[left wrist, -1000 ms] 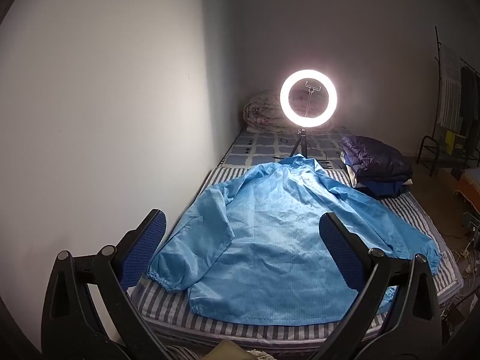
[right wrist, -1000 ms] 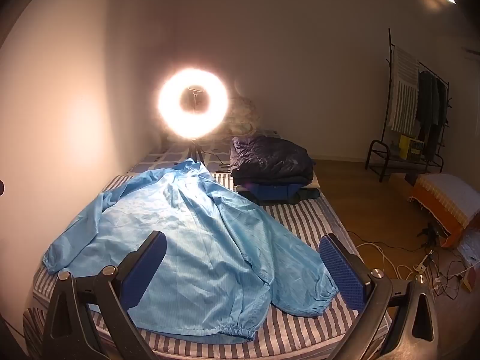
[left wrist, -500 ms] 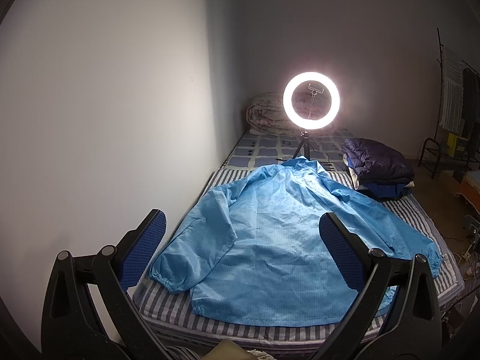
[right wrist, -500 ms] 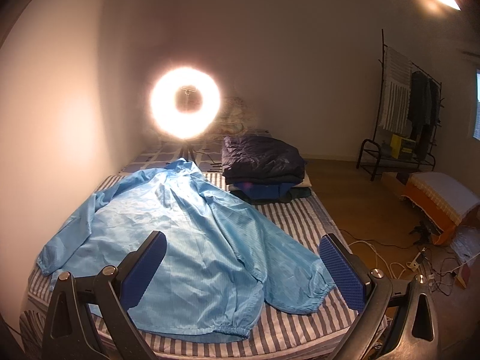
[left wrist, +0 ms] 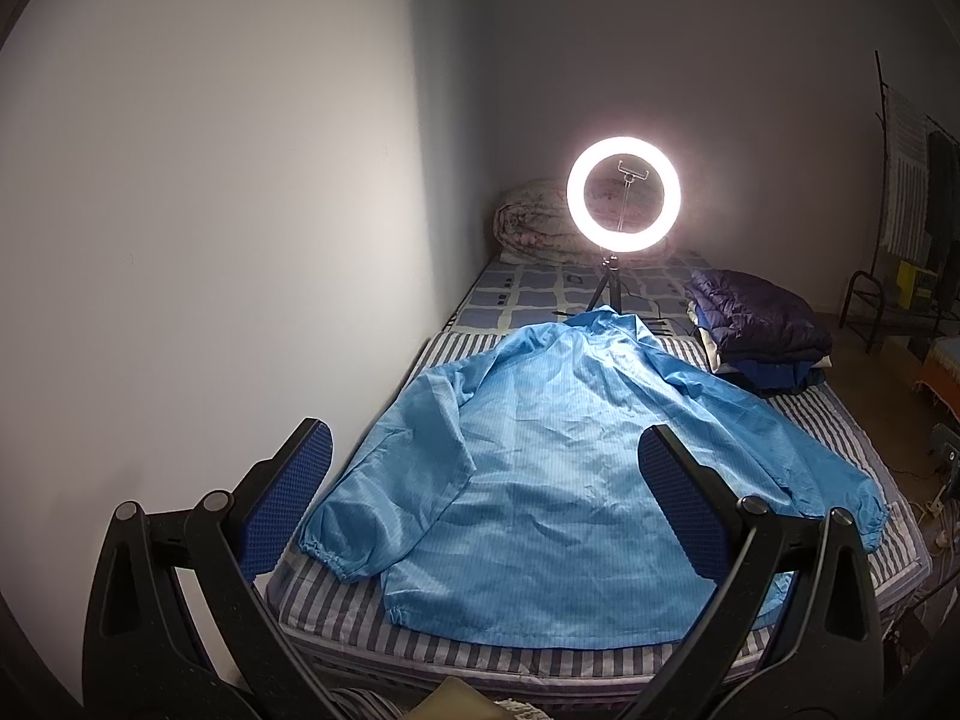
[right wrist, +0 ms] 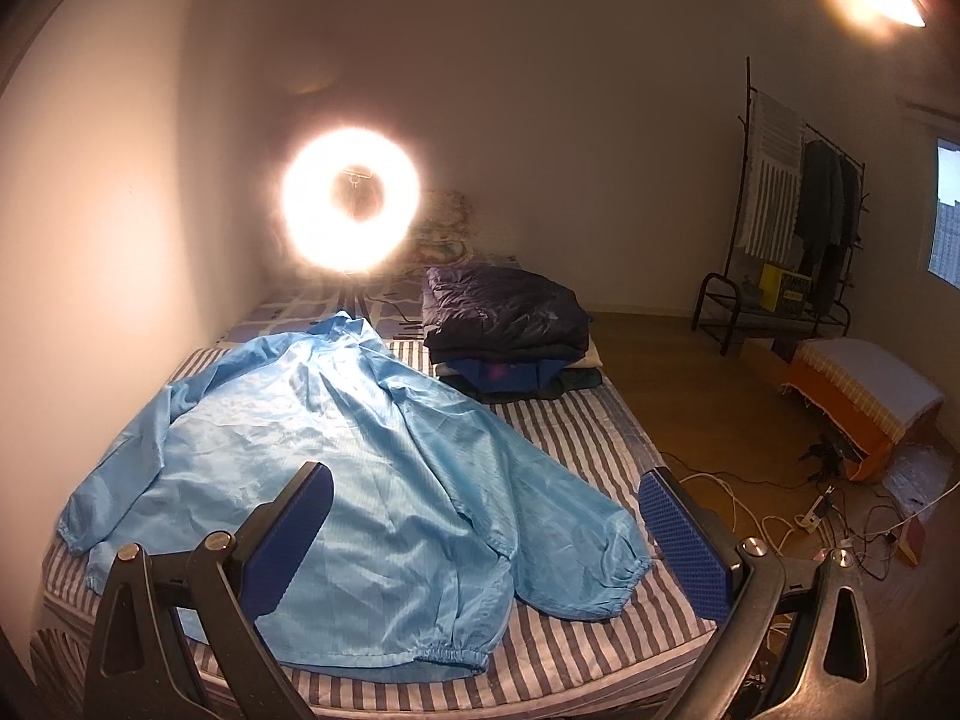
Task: Fold large clothes
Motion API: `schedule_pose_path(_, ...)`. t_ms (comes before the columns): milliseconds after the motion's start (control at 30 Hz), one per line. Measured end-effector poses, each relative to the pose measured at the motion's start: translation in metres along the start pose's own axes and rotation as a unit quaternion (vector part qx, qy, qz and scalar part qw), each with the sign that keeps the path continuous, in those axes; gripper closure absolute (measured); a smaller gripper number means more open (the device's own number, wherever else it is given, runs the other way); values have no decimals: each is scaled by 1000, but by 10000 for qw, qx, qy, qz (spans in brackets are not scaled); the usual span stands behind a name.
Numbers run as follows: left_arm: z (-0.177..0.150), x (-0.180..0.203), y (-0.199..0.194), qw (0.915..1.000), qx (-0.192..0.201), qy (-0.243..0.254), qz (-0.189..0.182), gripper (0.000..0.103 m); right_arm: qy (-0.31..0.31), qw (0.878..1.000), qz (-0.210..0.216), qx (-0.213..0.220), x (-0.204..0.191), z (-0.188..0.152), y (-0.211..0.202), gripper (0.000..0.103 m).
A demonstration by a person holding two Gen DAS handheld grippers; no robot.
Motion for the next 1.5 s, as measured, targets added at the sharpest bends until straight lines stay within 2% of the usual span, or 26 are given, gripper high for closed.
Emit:
schedule_pose_path(967,-9,-8,5,10000,27,-32,32,0,-66,9999,64,102,-11,5,-2,0)
schedule_pose_path(1500,-6,-18,7,9999,48,-42,117,0,-189,9994,111,265,-17,13,-17,0)
Point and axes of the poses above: each gripper's, at about its wrist camera, not at the fingertips, and y roughly the way its jaws point, x to its right, z to its top, the point moved 9 cm from there along y, roughly the way its jaws point, and after that the axes turned 3 degrees about y, right-handed, at the moved point
